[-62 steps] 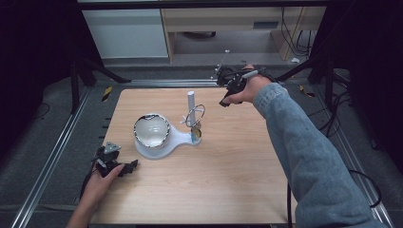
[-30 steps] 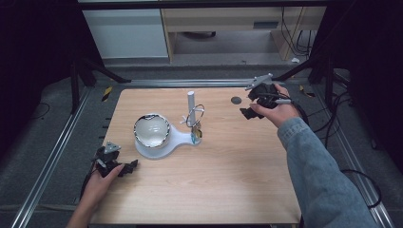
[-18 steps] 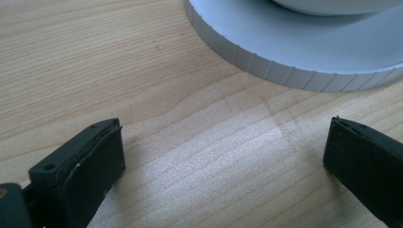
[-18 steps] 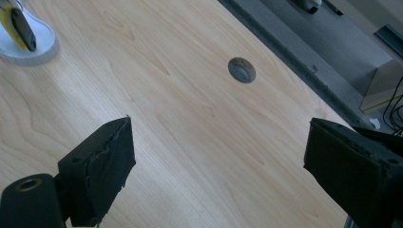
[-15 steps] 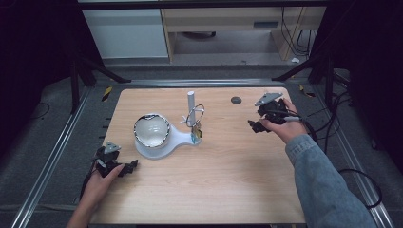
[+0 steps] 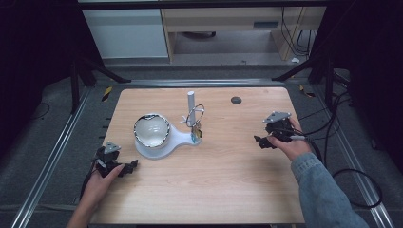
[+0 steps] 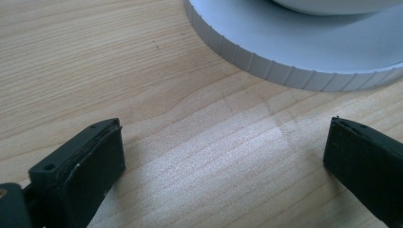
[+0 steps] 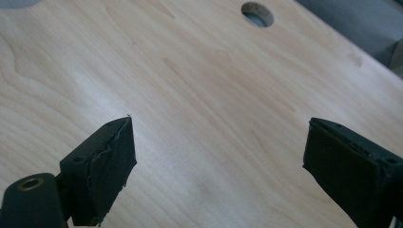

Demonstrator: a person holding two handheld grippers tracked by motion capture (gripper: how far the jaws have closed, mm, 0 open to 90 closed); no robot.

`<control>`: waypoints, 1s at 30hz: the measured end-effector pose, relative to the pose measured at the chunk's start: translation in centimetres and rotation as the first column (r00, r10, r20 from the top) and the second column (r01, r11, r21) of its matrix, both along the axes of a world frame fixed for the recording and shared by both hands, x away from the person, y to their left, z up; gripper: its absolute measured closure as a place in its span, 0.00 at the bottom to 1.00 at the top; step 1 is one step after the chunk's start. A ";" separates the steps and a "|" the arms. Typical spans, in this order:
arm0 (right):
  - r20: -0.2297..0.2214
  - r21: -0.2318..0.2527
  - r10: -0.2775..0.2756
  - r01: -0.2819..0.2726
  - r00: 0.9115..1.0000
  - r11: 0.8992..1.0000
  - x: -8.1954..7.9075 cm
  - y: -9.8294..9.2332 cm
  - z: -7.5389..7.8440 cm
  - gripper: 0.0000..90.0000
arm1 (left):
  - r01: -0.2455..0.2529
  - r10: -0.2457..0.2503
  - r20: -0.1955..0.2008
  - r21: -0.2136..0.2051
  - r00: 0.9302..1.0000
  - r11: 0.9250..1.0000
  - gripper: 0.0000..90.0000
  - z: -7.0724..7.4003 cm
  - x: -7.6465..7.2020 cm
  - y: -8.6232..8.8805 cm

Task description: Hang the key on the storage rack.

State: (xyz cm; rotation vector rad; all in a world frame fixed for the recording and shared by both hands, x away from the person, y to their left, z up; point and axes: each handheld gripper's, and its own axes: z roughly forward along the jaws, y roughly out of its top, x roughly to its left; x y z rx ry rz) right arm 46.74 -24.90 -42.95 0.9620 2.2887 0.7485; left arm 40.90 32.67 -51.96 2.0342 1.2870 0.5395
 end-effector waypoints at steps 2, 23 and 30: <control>-0.011 0.008 -0.005 0.005 1.000 1.000 -0.3 -0.1 -0.7 0.12 | 0.000 0.000 0.000 0.000 1.000 1.000 0.00 0.0 0.0 0.0; -0.110 0.172 -0.132 0.150 0.985 0.974 -0.2 -2.8 -6.6 0.11 | -0.002 0.002 0.000 -0.002 1.000 1.000 0.00 0.0 0.0 0.0; -0.109 0.211 -0.170 0.190 0.979 0.959 0.0 -3.0 -7.6 0.04 | -0.002 0.002 0.000 -0.002 1.000 1.000 0.00 0.0 0.0 0.0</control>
